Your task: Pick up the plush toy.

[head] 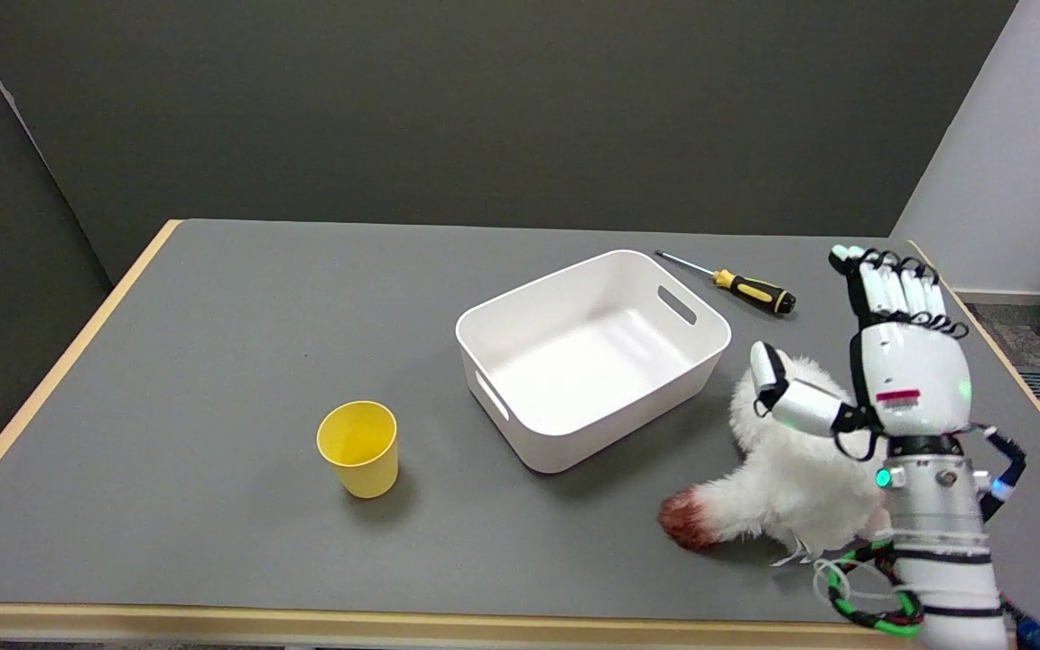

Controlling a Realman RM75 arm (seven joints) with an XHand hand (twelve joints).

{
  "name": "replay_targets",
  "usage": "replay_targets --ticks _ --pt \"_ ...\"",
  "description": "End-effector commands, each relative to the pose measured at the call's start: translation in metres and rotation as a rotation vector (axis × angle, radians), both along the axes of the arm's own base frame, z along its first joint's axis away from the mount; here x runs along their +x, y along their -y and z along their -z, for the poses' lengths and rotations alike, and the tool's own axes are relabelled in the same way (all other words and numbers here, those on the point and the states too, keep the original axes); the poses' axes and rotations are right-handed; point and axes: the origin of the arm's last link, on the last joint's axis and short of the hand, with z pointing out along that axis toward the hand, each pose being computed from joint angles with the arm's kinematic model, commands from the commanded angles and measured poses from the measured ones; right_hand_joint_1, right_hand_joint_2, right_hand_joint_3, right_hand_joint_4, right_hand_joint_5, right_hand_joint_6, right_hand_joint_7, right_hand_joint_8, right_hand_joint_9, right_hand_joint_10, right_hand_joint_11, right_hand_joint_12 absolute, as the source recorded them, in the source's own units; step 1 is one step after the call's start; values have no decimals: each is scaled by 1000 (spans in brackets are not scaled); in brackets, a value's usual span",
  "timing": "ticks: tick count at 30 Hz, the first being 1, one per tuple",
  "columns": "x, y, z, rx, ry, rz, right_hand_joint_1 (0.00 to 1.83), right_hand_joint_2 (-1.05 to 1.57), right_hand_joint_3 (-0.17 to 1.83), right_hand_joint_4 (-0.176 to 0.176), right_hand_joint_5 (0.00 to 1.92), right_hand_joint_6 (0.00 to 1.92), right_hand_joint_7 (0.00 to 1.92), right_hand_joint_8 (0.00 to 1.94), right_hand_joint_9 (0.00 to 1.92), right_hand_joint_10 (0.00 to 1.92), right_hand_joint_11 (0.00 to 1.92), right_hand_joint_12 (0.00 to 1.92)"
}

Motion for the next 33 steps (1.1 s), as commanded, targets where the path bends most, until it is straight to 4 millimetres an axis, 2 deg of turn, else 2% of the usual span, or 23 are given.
replay_targets --ticks 1,7,20,31,33 --pt "-19 -13 73 -194 -80 155 362 565 902 -107 151 445 170 500 52 762 -1 1088" --pt "-22 -18 81 -202 -52 171 349 567 898 -109 152 442 175 506 54 769 -1 1113" --pt "-40 -37 62 -379 -38 271 362 569 900 -111 151 443 175 511 65 777 -1 1111" --pt "-57 -48 63 -448 46 368 376 566 903 -112 131 434 138 504 47 764 -1 1059" --pt "-57 -46 64 -442 46 368 390 604 818 -112 140 391 148 456 32 787 -1 1046"
